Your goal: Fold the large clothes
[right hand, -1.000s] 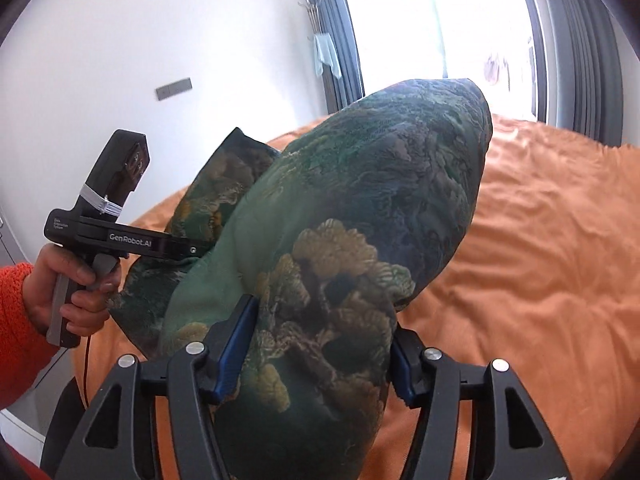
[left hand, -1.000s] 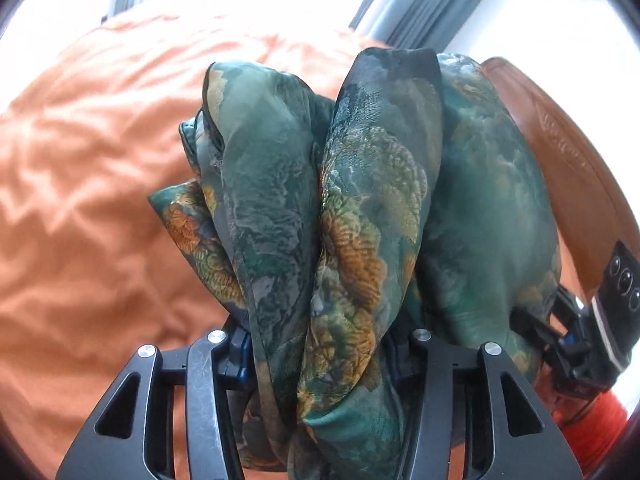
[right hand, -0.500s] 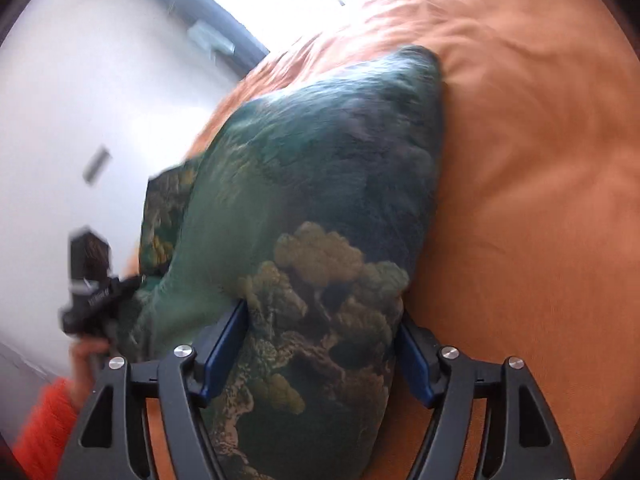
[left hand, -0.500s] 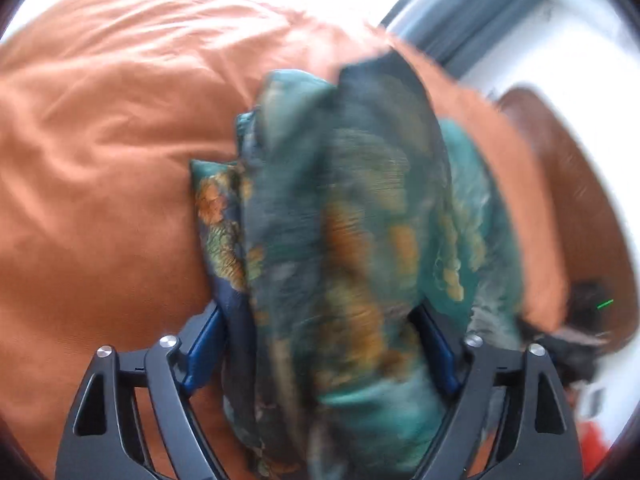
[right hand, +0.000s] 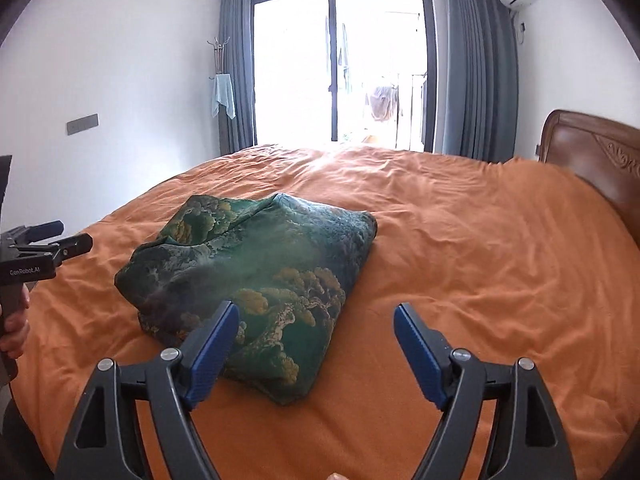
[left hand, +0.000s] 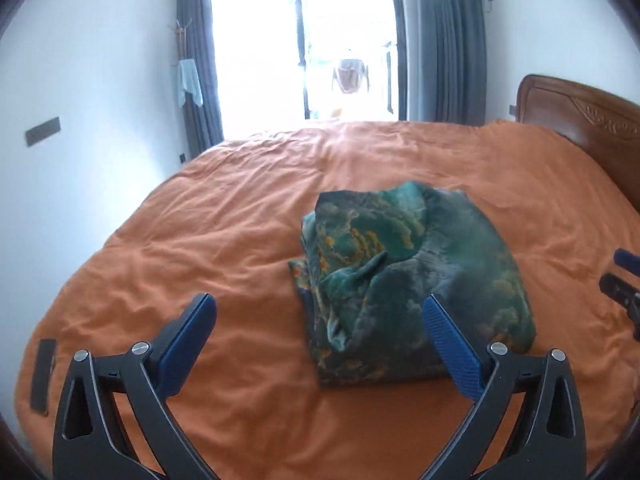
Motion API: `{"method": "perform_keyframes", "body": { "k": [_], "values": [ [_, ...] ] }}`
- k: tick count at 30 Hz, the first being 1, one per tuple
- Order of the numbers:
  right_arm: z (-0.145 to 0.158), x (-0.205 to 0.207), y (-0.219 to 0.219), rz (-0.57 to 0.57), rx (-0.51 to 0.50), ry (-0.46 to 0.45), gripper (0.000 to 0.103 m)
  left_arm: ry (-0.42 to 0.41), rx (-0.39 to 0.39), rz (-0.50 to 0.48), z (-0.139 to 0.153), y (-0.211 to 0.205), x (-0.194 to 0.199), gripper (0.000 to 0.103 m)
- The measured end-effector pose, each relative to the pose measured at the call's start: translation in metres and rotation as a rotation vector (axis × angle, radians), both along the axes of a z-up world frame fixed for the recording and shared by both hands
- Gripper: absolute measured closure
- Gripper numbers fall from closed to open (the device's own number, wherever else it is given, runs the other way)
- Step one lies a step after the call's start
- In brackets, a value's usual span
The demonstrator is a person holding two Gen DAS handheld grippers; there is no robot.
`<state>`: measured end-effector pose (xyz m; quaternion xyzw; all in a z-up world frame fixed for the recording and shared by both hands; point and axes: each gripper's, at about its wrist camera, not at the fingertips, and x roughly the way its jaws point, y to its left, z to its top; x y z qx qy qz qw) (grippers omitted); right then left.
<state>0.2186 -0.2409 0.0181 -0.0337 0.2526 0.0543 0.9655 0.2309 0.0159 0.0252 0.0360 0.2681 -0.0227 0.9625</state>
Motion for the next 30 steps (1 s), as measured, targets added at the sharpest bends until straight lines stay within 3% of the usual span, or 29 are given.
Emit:
{"method": "perform_keyframes", "body": {
  "k": [6,9,13,18,23,30],
  "values": [
    [0.020,-0.034,0.008,-0.099,-0.017,-0.020,0.021,-0.050,0.067,0.079,0.032,-0.018,-0.040,0.001],
    [0.019,-0.045,0.005,-0.108,0.021,0.029,0.020,-0.056,0.070,0.103,0.036,-0.026,-0.062,0.000],
    [0.016,-0.066,0.009,-0.166,-0.029,0.023,0.019,-0.107,0.107,0.151,0.032,-0.037,-0.088,0.000],
    [0.024,-0.091,0.014,-0.223,-0.026,-0.013,0.019,0.003,0.065,0.081,0.013,-0.036,-0.096,0.000],
    [0.019,-0.102,0.019,-0.227,-0.006,0.058,0.014,0.060,-0.027,0.036,0.004,-0.033,-0.107,0.000],
    [0.019,-0.117,0.032,-0.198,-0.018,0.082,0.005,0.090,-0.015,0.051,-0.001,-0.039,-0.114,0.000]
  ]
}}
